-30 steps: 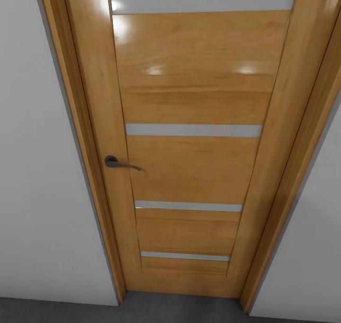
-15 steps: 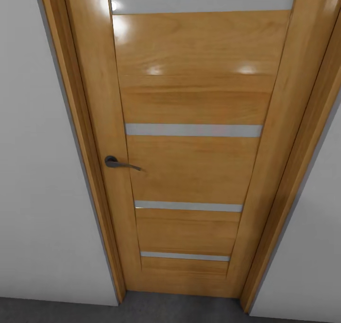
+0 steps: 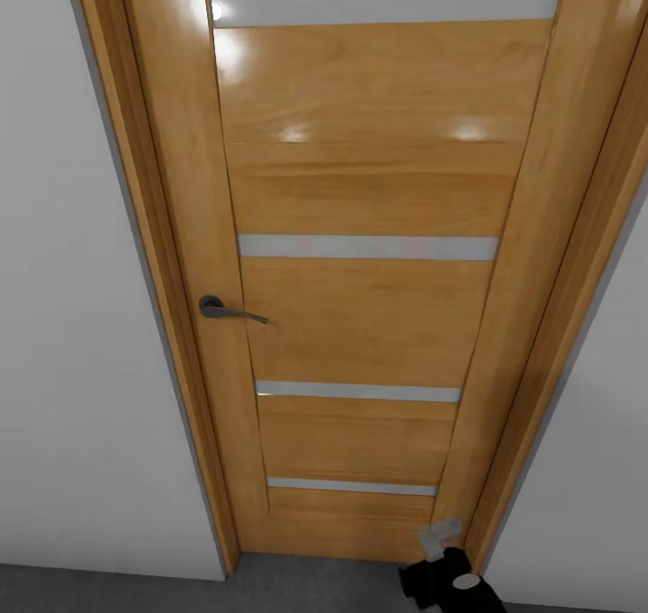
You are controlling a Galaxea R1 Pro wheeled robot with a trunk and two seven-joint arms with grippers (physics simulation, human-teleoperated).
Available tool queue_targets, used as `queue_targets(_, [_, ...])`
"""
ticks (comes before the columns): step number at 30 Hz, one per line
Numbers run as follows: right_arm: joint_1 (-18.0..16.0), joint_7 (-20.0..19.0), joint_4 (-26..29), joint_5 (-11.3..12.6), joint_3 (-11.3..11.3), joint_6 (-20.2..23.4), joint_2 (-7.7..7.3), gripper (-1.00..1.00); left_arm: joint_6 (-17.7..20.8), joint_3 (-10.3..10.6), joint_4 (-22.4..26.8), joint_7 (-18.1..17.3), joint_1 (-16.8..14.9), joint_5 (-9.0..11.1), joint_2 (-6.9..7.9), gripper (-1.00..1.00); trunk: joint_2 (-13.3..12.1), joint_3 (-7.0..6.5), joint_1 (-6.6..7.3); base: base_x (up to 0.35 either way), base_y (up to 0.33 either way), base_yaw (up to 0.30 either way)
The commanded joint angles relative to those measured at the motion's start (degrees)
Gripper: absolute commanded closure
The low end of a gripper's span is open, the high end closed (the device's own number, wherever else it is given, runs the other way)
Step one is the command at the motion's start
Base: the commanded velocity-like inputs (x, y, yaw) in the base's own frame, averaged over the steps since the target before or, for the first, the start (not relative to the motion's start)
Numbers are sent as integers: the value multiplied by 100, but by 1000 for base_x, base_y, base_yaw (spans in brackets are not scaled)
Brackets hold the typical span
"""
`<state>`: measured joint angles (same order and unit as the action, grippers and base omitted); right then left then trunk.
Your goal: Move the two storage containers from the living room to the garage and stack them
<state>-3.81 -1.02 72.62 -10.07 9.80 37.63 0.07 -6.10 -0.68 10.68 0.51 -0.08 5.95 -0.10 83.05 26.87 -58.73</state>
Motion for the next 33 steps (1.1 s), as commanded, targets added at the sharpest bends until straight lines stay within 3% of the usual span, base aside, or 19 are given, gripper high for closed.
queue_targets(1, [-117, -8, 277, -54, 281, 382, 12, -100, -6, -5, 0, 0, 0, 53, -3, -100, 3, 6, 0, 0, 0, 0])
queue_targets(4, [-494, -5, 817, -56, 808, 1164, 188, -100, -4, -13, -3, -4, 0, 54, -11, -100, 3, 6, 0, 0, 0, 0])
queue_targets(5, [-591, -3, 890, -58, 881, 1307, 255, -100, -4, -16, -3, -5, 0, 55, -12, -100, 3, 6, 0, 0, 0, 0])
queue_targets(7, [-1140, 23, 1092, -75, 1098, 2000, 674, -100, -15, -25, 11, -8, 0, 43, -21, -100, 3, 6, 0, 0, 0, 0])
queue_targets(8, [-1259, 30, 1115, -89, 1125, 2120, 759, -100, -16, -26, 14, -10, 0, 40, -22, -100, 3, 6, 0, 0, 0, 0])
queue_targets(9, [-1606, 44, 1170, -199, 1218, 2237, 964, -100, -19, -23, 18, -25, 0, 35, -24, -100, 3, 6, 0, 0, 0, 0])
queue_targets(12, [-2177, 58, 1209, -592, 1497, 2237, 993, -100, -26, -15, 41, -43, 0, 31, -34, -100, 3, 6, 0, 0, 0, 0])
queue_targets(13, [-2568, 63, 1220, -911, 1847, 2237, 993, -100, -29, -13, 43, -48, 0, 30, -63, -100, 3, 6, 0, 0, 0, 0])
queue_targets(14, [-2701, 66, 1223, -1031, 2030, 2237, 993, -100, -30, -12, 40, -49, 0, 29, -75, -100, 3, 6, 0, 0, 0, 0])
queue_targets(18, [-2901, 179, 1223, -1581, 2902, 2237, 993, -100, -29, -11, 32, -53, 0, 29, -100, -100, 3, 6, 0, 0, 0, 0])
queue_targets(20, [-2921, 254, 1225, -1827, 3176, 2237, 993, -100, -27, -11, 32, -57, 0, 29, -102, -100, 3, 6, 0, 0, 0, 0])
queue_targets(25, [-2938, 434, 1231, -2129, 3454, 2237, 993, -100, -30, -6, 31, -59, 0, 29, -99, -100, 3, 6, 0, 0, 0, 0])
queue_targets(33, [-2941, 631, 1233, -2172, 3465, 2237, 993, -100, -26, -13, 8, -25, 0, 40, -99, -100, 3, 6, 0, 0, 0, 0])
